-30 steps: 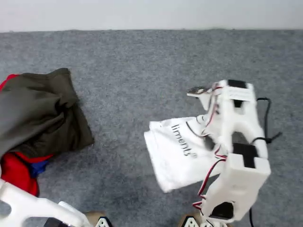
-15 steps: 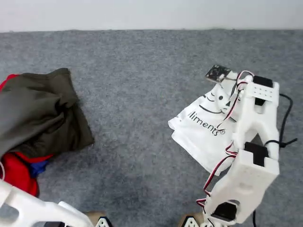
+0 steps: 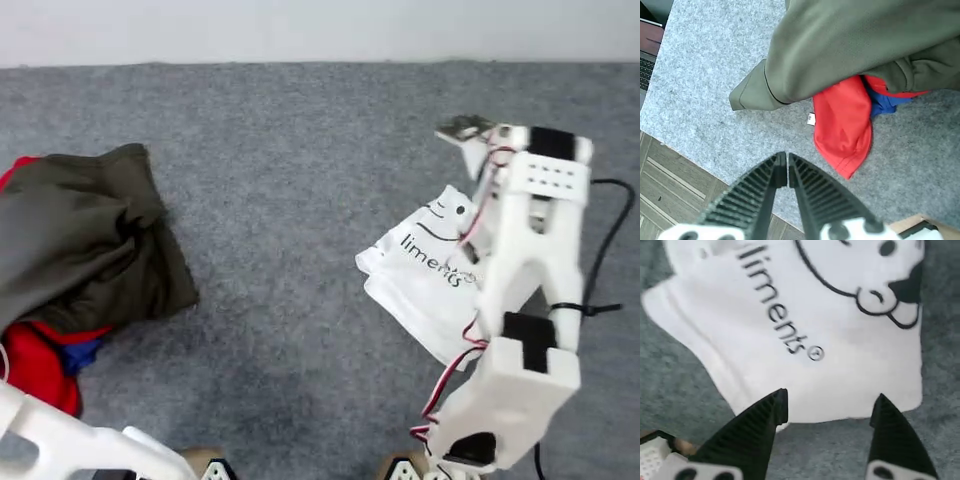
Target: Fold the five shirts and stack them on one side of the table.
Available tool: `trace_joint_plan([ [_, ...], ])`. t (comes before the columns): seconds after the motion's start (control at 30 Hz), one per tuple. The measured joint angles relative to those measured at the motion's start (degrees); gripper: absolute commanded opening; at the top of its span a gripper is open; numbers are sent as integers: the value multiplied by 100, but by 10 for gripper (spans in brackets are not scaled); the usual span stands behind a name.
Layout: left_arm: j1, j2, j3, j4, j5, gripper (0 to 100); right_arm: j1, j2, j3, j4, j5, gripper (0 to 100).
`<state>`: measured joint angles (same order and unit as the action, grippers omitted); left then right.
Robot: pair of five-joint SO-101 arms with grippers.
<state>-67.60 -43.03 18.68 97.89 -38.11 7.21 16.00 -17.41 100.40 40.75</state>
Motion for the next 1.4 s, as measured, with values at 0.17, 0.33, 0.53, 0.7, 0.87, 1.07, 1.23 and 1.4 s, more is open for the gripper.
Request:
trace_joint_plan([
  [0.17,0,0,220,0,0,14,-853,-501,589,9,-404,294],
  [0.33,0,0,246,0,0,14,-1943,-1125,1495,9,-1055,295],
  [0.53,0,0,264,0,0,14,-2620,-1336,2022,-290,-1503,292],
  [0.7,0,0,264,0,0,14,-2866,-1336,2558,-1073,-1565,288],
  [0.87,0,0,264,0,0,14,-2857,-1336,3235,-1943,-1574,155],
  [1.07,0,0,264,0,0,14,-2857,-1336,3534,-2673,-1442,50],
  [1.23,0,0,264,0,0,14,-2866,-1336,3552,-2848,-1116,9],
  [1.4,0,0,264,0,0,14,-2620,-1336,3543,-2848,-949,9],
])
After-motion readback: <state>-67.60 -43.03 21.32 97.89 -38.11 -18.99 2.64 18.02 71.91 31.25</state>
